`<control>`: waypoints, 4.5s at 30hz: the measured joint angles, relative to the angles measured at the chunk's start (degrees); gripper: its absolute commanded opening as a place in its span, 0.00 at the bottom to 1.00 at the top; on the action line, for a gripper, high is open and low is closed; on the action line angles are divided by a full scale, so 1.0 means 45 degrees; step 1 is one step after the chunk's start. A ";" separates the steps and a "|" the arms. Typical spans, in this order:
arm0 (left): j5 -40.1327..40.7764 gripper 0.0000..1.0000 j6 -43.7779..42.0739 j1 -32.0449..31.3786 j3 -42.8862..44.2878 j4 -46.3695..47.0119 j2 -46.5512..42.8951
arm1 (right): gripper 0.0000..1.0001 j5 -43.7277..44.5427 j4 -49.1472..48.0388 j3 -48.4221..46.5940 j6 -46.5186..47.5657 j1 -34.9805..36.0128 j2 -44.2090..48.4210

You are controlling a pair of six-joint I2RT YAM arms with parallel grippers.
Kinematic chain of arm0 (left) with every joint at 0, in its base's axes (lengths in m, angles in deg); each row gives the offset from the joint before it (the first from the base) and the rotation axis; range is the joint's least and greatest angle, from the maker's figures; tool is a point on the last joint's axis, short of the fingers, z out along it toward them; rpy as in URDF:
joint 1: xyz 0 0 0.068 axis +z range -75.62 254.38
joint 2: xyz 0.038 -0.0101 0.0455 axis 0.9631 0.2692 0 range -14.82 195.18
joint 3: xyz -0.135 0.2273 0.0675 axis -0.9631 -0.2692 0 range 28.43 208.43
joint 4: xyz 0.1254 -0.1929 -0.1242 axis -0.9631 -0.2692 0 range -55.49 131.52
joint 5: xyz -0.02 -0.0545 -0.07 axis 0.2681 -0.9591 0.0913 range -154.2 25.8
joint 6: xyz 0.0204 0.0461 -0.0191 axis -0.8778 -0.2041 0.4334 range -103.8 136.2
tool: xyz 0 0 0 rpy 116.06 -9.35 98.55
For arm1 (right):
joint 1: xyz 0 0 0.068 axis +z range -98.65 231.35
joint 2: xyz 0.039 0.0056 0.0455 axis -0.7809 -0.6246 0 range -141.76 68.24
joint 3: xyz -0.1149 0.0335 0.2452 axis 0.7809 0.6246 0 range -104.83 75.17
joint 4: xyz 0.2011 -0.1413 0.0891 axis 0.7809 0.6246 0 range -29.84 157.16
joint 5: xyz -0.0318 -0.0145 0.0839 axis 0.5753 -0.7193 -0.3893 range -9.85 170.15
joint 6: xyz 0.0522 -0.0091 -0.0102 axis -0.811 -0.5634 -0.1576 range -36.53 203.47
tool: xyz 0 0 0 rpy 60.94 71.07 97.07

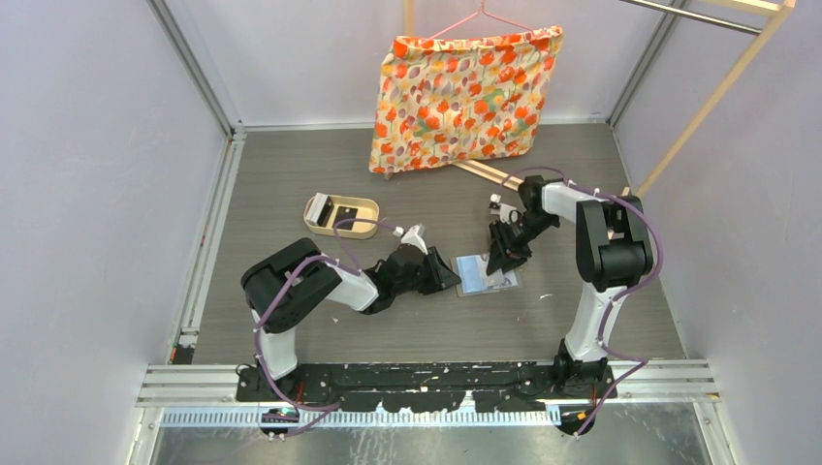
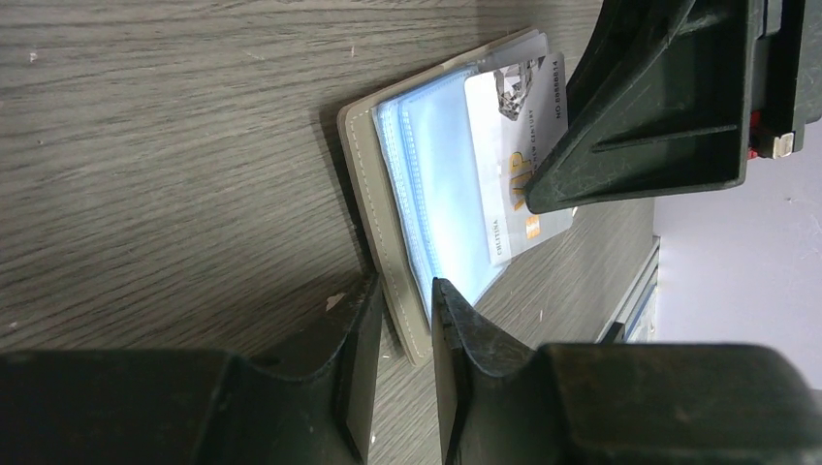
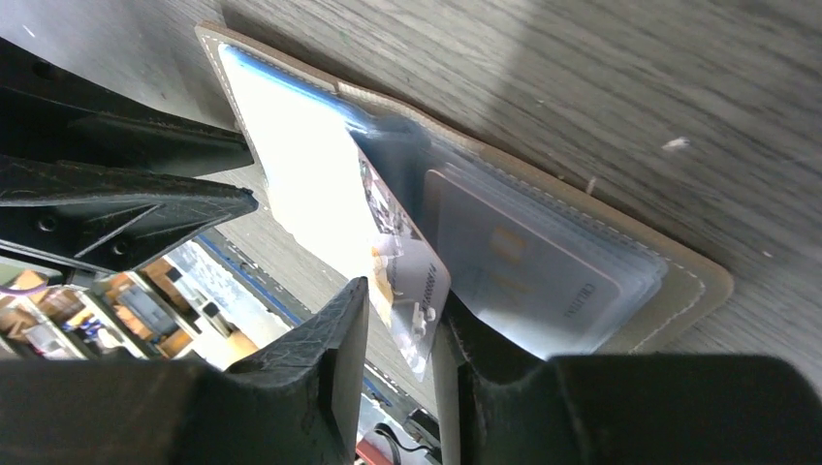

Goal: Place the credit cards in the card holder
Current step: Insert the credit card into the card holder.

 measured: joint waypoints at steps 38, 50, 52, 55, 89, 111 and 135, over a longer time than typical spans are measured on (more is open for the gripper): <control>-0.0228 0.27 -0.0296 -0.0083 0.0175 -0.0486 -0.0107 | 0.49 0.1753 -0.0078 -0.0107 0.0408 0.1001 0.1054; -0.0374 0.28 -0.0393 -0.0083 0.0403 -0.0515 0.0083 | 0.45 0.1195 -0.0287 -0.0151 0.0364 0.1098 0.1083; -0.0374 0.28 -0.0398 -0.0083 0.0403 -0.0520 0.0083 | 0.41 0.1545 -0.0461 -0.0112 0.0350 0.1025 0.1341; -0.0374 0.28 -0.0403 -0.0083 0.0413 -0.0529 0.0083 | 0.28 0.2186 -0.0704 0.0073 0.0335 0.0845 0.2059; -0.0651 0.27 -0.0495 -0.0083 0.1030 -0.0869 0.0427 | 0.03 0.4027 -0.1103 0.0272 0.0034 0.1122 0.1389; -0.0758 0.28 -0.0495 -0.0083 0.1122 -0.0874 0.0505 | 0.36 0.1749 -0.1350 0.0423 -0.0364 -0.0272 0.2030; -0.1015 0.27 -0.0481 -0.0083 0.1399 -0.0758 0.0806 | 0.38 -0.0073 -0.1345 0.0423 -0.0690 -0.0311 0.0612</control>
